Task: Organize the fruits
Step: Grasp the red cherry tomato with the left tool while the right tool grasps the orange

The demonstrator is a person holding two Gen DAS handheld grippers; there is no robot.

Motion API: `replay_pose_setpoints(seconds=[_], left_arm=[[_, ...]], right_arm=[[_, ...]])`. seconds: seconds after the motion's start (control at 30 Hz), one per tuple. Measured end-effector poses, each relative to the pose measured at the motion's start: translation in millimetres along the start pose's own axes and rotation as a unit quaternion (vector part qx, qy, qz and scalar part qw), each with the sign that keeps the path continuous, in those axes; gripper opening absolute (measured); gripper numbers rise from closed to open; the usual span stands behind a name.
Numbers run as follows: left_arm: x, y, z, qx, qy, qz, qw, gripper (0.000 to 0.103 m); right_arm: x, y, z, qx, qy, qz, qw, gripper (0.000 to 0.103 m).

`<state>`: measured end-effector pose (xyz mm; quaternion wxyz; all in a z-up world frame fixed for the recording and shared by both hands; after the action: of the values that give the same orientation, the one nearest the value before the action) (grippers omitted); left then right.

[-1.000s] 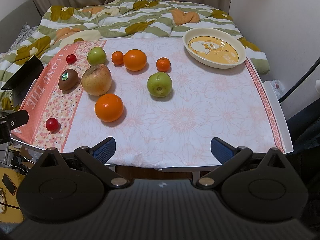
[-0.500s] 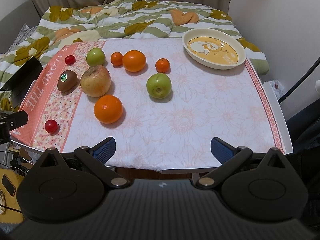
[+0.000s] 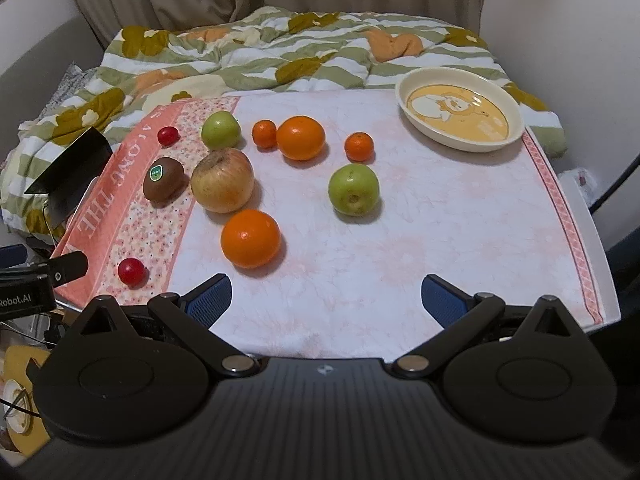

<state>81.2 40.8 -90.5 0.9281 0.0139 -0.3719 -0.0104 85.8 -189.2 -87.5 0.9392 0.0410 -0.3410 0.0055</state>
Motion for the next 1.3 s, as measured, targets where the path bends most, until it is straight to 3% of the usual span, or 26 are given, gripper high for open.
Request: replay_pose_setpoints(seconds=[0.13,0.33,0.4,0.47,0.73,0.97,1.3], left_arm=[[-11,2,-20,-0.006,0.010,-0.012,0.9999,0.103],[-20,-4,-45,0.019,0.001,-0.045,0.9988,0.101],[-24,-6,-53,0.025,0.007,-0.043,0.9987,0.094],[-30,-9,-62,0.025,0.017,-0.032,0.9990,0.077],[-34,-13,-82,0.046,0.027,0.000,0.9986,0.064],[-35,-18,-89,0.044,0.031,0.012,0.9985,0.039],[-37,-19,-87,0.048,0.031,0.012,0.9983,0.036]], right_arm=[[1,4,-19,0.008,-0.007,0.031,0.999,0.103],[1,10,-55,0.040,-0.001,0.074,0.996,0.103],[1,14,-66,0.049,-0.004,0.100,0.994,0.103],[1,19,-76,0.064,-0.004,0.123,0.990,0.103],[-1,39,-104,0.129,0.000,0.186,0.974,0.103],[-5,52,-116,0.152,0.005,0.219,0.964,0.098],[-3,62,-126,0.165,0.004,0.226,0.960,0.091]])
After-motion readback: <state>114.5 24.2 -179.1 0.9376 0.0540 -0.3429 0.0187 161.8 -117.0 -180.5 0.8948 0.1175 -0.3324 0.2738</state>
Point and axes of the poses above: each gripper's, at about its wrist camera, not at the fingertips, and z roughly against the way its jaws point, y to its left, x to its top, the point moved 8 cm from there along -z, roughly the way its jaws point, and after that the axes turned 3 degrees about -y, right-handed, at the moved point
